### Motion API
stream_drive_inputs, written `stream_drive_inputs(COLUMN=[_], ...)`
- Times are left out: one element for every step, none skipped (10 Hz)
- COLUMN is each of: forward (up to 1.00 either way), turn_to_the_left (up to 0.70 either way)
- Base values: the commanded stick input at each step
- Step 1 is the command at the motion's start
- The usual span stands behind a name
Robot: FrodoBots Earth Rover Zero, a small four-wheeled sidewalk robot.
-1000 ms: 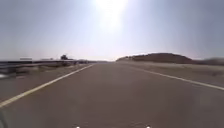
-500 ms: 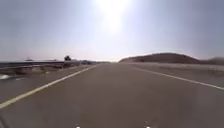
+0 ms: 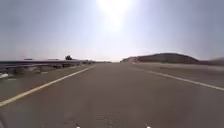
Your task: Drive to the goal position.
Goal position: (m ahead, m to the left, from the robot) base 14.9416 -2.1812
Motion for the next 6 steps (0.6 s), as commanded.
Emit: stream_drive_inputs(forward=[0.7,0.7,0.7,0.7,0.7,0.7], turn_to_the_left=[0.0,0.0,0.0,0.0,0.0,0.0])
